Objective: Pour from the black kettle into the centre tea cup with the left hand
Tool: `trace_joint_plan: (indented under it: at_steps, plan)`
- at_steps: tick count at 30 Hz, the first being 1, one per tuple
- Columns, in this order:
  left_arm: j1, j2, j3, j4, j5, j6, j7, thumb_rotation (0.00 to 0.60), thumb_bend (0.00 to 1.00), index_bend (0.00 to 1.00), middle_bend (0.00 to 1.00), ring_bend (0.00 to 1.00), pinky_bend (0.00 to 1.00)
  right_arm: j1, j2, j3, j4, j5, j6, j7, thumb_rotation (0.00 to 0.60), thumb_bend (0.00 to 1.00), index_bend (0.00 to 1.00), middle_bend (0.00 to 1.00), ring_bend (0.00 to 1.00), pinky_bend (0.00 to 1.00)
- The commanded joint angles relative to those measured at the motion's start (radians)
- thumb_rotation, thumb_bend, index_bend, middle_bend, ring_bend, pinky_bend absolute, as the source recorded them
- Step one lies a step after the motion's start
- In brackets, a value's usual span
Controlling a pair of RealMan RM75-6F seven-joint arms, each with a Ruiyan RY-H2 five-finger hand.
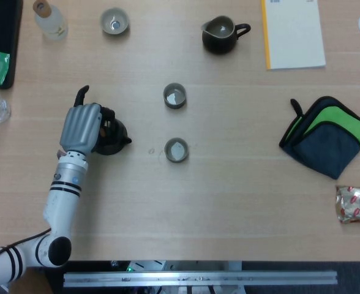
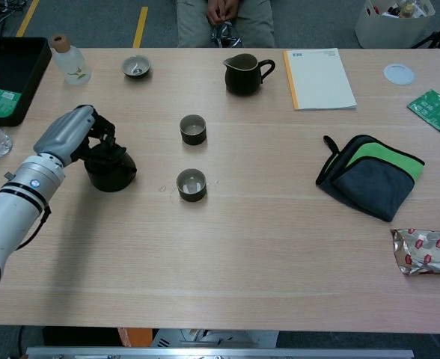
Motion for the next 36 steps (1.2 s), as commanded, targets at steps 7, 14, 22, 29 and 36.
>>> trace_joint_plan:
  at_steps: [7, 14, 22, 29, 36]
  plan:
    - [0.0, 0.01, -0.004, -0.014, -0.012, -0.007, -0.027, 0.518, 0.32, 0.45, 0.6, 0.47, 0.0, 0.001, 0.0, 0.0, -0.001, -0.001, 0.0, 0.0, 0.6, 0.06, 0.09, 0.22, 0.11, 0.2]
    - [0.002, 0.013, -0.003, -0.016, -0.025, -0.021, -0.054, 0.434, 0.32, 0.42, 0.56, 0.45, 0.0, 0.001, 0.0, 0.0, -0.003, 0.001, -0.001, -0.002, 0.6, 0.06, 0.09, 0.22, 0.11, 0.2]
    - [0.004, 0.035, -0.007, -0.041, -0.03, -0.026, -0.079, 0.338, 0.32, 0.36, 0.45, 0.32, 0.0, 0.0, 0.003, 0.0, -0.006, -0.001, 0.002, -0.003, 0.6, 0.06, 0.09, 0.22, 0.11, 0.2]
    - [0.006, 0.051, -0.013, -0.062, 0.002, -0.001, -0.115, 0.326, 0.32, 0.3, 0.36, 0.24, 0.0, -0.002, 0.005, 0.0, -0.008, -0.002, 0.007, -0.003, 0.6, 0.06, 0.09, 0.22, 0.11, 0.2]
    - [0.012, 0.104, -0.011, -0.126, 0.078, 0.057, -0.13, 0.352, 0.32, 0.3, 0.35, 0.24, 0.0, -0.004, 0.008, 0.005, -0.007, 0.002, 0.014, 0.0, 0.6, 0.06, 0.09, 0.22, 0.11, 0.2]
